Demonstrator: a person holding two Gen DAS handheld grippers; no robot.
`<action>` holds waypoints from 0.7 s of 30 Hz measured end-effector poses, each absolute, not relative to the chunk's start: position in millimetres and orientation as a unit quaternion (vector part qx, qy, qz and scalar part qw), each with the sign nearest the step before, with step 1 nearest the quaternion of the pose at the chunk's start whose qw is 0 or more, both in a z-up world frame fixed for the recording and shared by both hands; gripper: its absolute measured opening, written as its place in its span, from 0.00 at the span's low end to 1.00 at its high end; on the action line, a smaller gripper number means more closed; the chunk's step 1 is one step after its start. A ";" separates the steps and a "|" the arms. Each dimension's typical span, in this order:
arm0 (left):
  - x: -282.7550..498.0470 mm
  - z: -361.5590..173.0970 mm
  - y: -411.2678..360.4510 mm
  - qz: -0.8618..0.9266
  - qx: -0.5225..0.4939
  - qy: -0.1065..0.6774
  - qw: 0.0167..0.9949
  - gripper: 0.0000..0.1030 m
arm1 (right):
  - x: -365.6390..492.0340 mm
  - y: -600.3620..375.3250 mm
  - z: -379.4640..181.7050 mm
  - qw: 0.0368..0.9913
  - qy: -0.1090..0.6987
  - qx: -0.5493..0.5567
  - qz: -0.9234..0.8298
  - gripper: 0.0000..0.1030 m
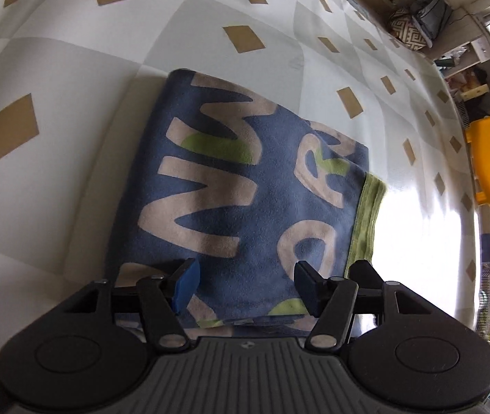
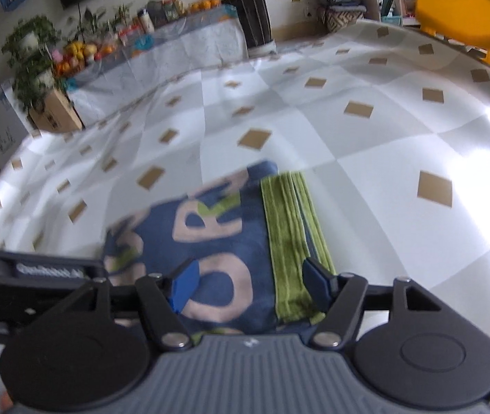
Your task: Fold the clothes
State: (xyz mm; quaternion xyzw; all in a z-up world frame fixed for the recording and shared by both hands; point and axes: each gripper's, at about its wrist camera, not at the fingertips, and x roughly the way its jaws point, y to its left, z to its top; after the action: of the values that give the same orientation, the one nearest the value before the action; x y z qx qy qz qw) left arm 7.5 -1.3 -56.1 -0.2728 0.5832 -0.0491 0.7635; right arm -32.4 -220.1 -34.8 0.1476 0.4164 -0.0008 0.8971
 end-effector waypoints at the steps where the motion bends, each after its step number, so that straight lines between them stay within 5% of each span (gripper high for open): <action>1: 7.4 -56.5 -0.9 -0.049 -0.273 0.583 0.764 0.58 | -31.2 -220.0 -39.0 0.896 0.420 0.147 -0.002 0.63; 21: 0.1 -58.9 -8.3 -0.081 -0.217 0.569 0.789 0.61 | -29.6 -204.5 -65.1 0.887 0.455 0.077 -0.005 0.67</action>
State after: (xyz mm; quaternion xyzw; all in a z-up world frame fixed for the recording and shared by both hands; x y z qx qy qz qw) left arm 0.1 -8.3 -58.9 -0.2174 0.5689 -0.0808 0.7890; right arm -29.6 -204.5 -65.1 0.0772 0.4551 -0.0053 0.8871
